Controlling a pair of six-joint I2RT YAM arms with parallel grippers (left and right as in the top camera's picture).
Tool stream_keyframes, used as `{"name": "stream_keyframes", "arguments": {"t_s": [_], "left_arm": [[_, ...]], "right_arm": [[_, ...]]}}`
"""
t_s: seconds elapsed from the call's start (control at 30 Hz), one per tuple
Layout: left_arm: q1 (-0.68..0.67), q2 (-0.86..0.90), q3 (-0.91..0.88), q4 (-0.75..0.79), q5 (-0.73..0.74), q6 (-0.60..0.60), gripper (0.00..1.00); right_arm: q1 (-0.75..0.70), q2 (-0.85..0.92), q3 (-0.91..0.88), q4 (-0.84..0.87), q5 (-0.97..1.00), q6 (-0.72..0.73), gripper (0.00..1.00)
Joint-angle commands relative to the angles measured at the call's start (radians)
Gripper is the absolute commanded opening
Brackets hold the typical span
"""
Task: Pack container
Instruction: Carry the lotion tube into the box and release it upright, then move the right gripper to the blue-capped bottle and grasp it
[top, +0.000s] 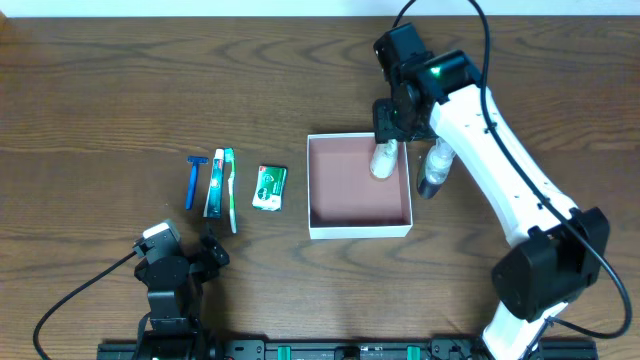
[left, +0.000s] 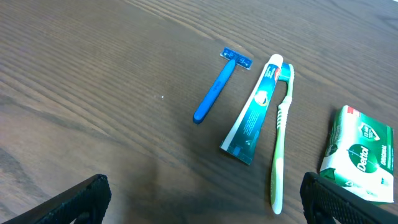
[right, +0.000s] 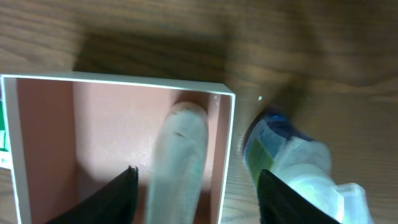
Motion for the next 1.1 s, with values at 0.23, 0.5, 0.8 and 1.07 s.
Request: {"name": "stream_keyframes", "arguments": {"t_s": [0.23, 0.5, 0.8, 1.07], "left_arm": [[0.006, -0.007, -0.018, -0.002, -0.002, -0.002, 0.98], [0.006, -0.007, -0.018, -0.002, -0.002, -0.002, 0.98], [0.006, -0.007, -0.018, -0.002, -0.002, -0.002, 0.98], [0.006, -0.007, -0.018, -0.002, -0.002, -0.002, 0.98]], "right_arm": [[-0.09, -0.297, 0.075, -0.039, 0.072, -0.071, 0.72], [-0.196, -0.271, -0.048, -0.089, 0.029, -0.051, 0.73], [-0.193, -0.222, -0.322, 0.109, -0.01, -0.051, 0.88], [-0.193, -0.22, -0.476, 0.278, -0.007, -0.064, 0.78]]}}
